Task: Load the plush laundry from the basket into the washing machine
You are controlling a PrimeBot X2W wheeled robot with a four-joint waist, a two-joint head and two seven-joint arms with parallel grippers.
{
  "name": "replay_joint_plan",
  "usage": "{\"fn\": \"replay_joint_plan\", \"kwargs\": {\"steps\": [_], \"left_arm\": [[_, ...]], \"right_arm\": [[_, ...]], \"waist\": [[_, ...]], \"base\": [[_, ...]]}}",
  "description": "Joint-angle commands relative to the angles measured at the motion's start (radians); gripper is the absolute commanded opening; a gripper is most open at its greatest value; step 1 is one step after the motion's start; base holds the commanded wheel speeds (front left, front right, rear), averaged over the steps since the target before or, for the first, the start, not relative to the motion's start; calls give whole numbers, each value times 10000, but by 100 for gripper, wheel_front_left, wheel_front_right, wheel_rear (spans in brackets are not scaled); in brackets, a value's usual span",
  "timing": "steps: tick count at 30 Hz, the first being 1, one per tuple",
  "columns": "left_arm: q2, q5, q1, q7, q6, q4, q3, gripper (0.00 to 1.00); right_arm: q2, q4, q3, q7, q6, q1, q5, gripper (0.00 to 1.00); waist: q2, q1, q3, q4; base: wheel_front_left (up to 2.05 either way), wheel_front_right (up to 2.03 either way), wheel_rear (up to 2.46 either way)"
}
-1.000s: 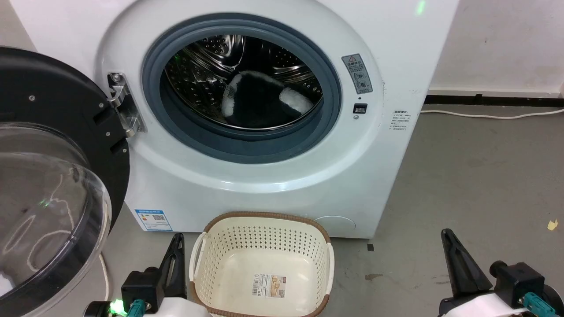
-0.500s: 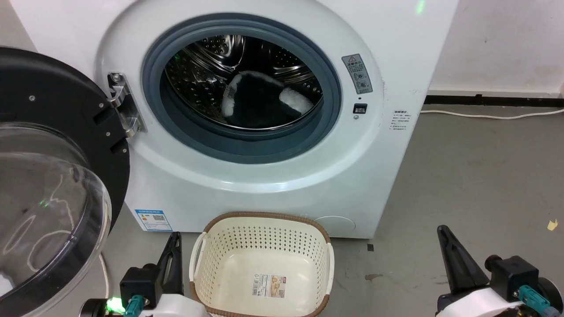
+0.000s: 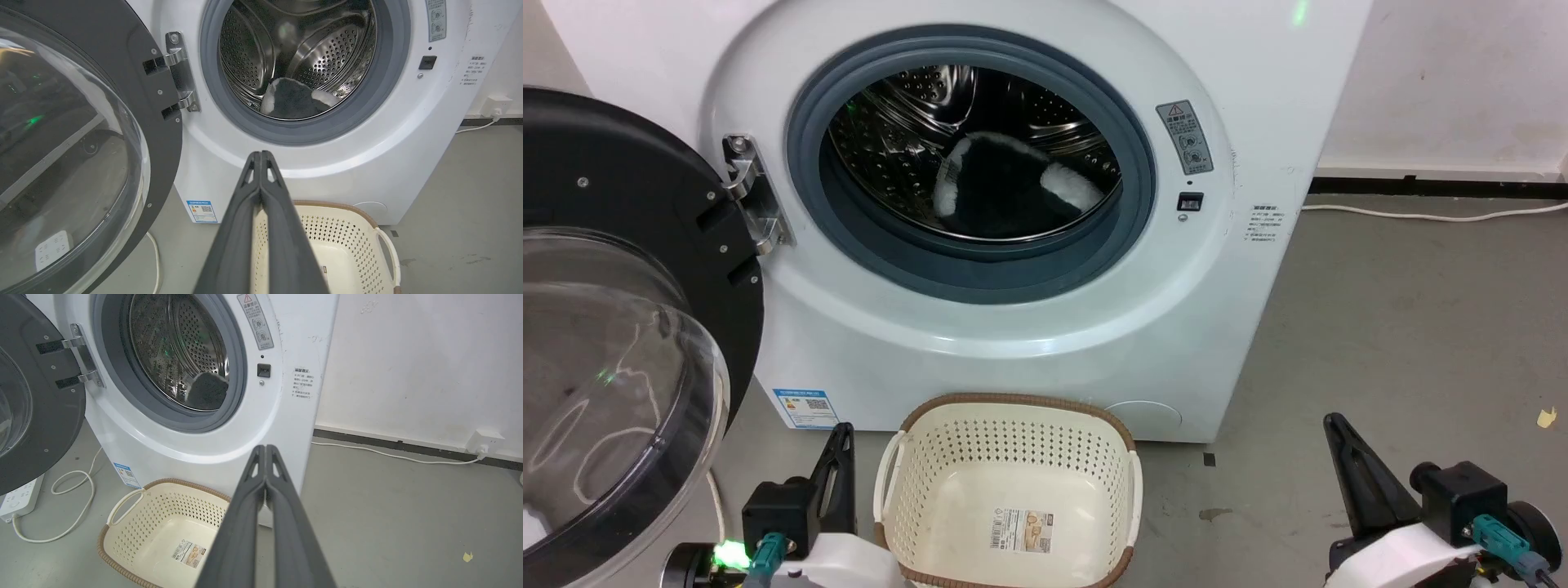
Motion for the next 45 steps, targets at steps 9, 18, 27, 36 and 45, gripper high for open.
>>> {"fn": "replay_joint_plan", "kwargs": {"steps": [9,18,27,36,45], "left_arm": [[-11,197,-238,218,-101,-90,125,0],[-13,313,-308,402,-170,-122,215,0],[-14,429,-378,585,-240,-155,306,0],[-15,446,-389,613,-250,-160,319,0],[-15,446,-389,613,-250,-160,319,0]], "right_arm": [[67,-57,-30,219,-8,-189,-227,0],[82,-68,-37,404,-9,-260,-366,0],[97,-78,-44,589,-9,-330,-506,0],[99,-80,-45,616,-9,-341,-526,0],[99,-80,-45,616,-9,-341,-526,0]], "waist": [[0,1,-3,0],[0,1,-5,0],[0,1,-8,0],[0,1,-9,0],[0,1,-9,0]], "base": [[0,0,0],[0,0,0],[0,0,0],[0,0,0],[0,0,0]]}}
